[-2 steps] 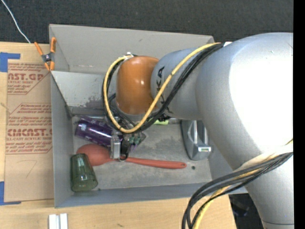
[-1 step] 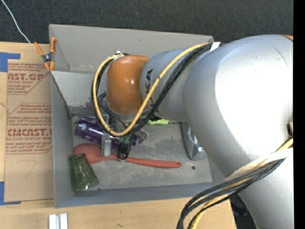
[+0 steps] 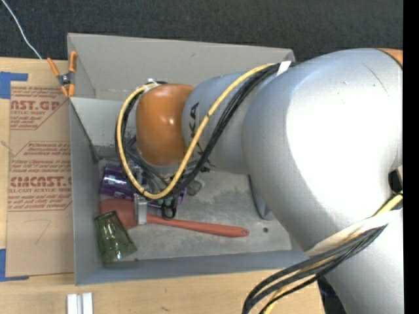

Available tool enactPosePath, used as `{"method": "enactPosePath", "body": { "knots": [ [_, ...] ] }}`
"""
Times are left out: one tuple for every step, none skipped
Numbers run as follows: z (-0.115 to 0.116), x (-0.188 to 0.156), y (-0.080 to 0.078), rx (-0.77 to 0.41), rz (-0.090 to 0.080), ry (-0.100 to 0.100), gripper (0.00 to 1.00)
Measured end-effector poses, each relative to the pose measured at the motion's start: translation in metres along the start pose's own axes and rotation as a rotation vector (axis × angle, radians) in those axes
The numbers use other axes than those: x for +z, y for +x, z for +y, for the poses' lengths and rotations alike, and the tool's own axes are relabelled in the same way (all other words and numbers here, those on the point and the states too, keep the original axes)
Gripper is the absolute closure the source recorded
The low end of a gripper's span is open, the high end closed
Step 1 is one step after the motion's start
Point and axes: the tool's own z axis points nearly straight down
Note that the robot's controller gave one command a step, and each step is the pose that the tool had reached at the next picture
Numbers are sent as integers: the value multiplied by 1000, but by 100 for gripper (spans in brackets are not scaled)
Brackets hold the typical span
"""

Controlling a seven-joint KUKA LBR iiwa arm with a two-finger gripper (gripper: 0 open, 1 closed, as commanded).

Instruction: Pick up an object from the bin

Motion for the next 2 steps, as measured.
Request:
{"method": "enactPosePath", "body": {
  "knots": [
    [11, 2, -18, -28, 8, 19, 0],
    [9, 0, -19, -47, 12, 21, 100]
  ]
}}
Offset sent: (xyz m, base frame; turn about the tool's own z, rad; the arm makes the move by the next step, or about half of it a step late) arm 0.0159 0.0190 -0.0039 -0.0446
